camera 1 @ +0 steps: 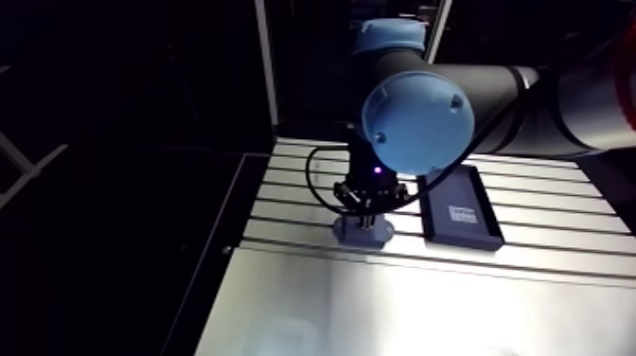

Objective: Pick up the bearing and press it into the housing until flush.

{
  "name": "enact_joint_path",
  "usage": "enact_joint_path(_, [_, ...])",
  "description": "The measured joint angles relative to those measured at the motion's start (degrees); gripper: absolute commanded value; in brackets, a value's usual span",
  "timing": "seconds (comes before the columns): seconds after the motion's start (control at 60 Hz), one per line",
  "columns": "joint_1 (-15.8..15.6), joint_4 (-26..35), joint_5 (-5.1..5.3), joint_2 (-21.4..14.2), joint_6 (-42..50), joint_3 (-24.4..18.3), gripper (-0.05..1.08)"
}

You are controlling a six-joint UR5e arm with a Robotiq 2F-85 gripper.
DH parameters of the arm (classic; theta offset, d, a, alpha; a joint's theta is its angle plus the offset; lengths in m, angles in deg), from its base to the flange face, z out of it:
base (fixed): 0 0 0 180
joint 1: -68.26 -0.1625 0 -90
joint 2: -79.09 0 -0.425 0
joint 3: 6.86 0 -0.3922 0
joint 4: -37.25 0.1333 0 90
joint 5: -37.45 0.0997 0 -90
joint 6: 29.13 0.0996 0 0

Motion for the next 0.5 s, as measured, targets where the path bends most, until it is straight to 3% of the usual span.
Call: enact_joint_path(0.5, [-0.2, 0.1, 0.06, -0.4, 0.0, 0.1, 0.87])
